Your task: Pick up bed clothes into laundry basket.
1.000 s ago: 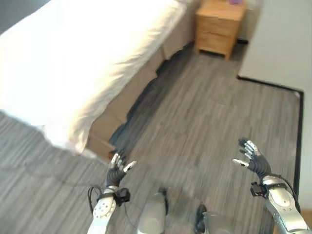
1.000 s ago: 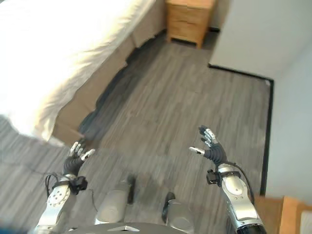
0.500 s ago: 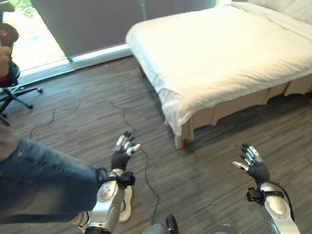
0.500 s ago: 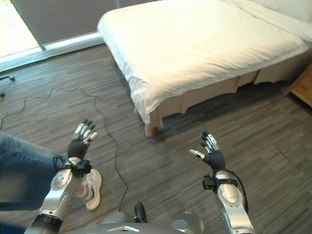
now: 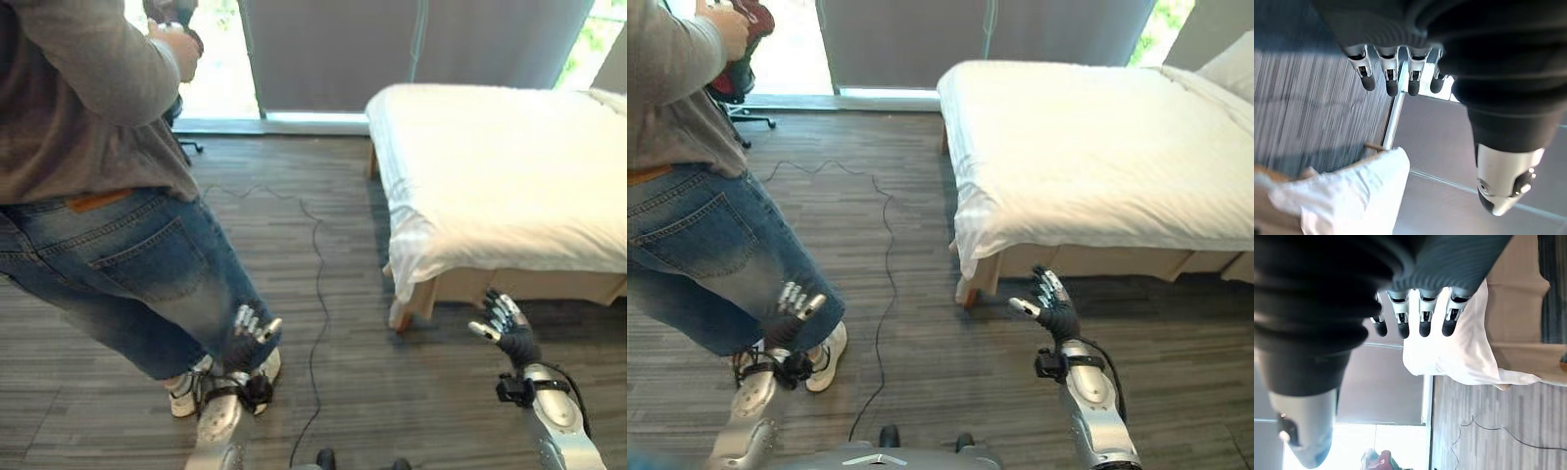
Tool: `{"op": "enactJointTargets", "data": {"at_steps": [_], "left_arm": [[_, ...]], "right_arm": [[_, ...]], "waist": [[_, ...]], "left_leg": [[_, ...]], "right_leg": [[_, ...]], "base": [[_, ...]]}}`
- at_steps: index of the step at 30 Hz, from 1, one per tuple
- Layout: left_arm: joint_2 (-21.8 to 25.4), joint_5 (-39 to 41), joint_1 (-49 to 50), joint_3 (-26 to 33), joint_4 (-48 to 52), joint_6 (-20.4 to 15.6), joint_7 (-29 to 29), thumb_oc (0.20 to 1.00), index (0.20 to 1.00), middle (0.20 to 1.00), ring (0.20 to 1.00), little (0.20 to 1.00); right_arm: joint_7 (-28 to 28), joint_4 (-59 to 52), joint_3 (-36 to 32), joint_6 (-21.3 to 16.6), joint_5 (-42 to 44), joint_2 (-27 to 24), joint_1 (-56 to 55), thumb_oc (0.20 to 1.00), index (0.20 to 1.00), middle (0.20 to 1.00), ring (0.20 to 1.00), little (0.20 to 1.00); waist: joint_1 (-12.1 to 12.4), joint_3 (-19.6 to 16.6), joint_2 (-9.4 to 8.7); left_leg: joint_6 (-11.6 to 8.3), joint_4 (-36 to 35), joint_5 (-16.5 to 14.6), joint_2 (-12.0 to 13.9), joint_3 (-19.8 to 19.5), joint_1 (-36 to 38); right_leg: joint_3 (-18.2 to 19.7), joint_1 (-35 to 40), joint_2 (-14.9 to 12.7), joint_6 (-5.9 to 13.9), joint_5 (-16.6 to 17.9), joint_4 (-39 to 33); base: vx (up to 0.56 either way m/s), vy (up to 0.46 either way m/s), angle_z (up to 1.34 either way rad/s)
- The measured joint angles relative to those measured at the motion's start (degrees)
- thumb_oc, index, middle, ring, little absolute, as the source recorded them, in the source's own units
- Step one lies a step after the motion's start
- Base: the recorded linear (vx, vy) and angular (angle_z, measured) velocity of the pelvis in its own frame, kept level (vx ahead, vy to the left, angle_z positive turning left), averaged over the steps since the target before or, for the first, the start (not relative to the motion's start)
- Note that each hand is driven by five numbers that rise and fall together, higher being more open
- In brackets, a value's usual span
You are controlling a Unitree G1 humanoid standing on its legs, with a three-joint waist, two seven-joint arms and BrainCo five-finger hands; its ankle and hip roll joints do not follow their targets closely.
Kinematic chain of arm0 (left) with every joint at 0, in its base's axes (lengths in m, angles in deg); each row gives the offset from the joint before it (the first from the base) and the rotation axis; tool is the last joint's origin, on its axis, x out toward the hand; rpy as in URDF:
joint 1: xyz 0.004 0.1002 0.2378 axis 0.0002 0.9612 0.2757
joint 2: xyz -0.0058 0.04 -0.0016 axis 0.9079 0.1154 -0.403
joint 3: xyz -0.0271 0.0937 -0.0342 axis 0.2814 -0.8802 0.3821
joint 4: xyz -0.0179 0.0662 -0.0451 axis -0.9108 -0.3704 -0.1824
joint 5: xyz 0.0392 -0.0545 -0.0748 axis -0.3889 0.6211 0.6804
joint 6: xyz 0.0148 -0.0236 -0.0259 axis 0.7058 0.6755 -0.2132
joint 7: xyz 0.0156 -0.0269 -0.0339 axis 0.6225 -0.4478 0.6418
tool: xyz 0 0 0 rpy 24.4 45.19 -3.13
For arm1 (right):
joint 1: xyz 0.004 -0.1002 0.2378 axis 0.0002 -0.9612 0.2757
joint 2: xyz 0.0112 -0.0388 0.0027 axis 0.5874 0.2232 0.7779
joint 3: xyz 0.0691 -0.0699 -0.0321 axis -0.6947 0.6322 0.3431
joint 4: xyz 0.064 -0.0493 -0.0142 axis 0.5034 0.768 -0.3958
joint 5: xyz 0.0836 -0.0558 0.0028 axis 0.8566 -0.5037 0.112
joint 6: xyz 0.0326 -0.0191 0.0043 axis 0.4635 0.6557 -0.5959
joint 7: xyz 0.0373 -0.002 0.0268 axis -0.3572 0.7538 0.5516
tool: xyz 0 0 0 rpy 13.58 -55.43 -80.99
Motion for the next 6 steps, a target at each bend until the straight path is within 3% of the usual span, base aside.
{"op": "enactJointTargets", "data": {"at_steps": [6], "left_arm": [[0.1,0.0,0.5,2.0,-0.1,0.0,-0.5,1.000,1.000,1.000,1.000,1.000]], "right_arm": [[0.1,2.1,1.6,0.6,-0.6,0.0,-3.4,1.000,1.000,1.000,1.000,1.000]], "waist": [[-0.7,-0.3,1.58]], "left_leg": [[-0.26,-0.4,0.2,0.7,-0.8,0.8]], "right_leg": [[-0.5,0.8,0.9,-0.57,0.0,-0.3]], "base": [[0.00,-0.001,0.02]]}}
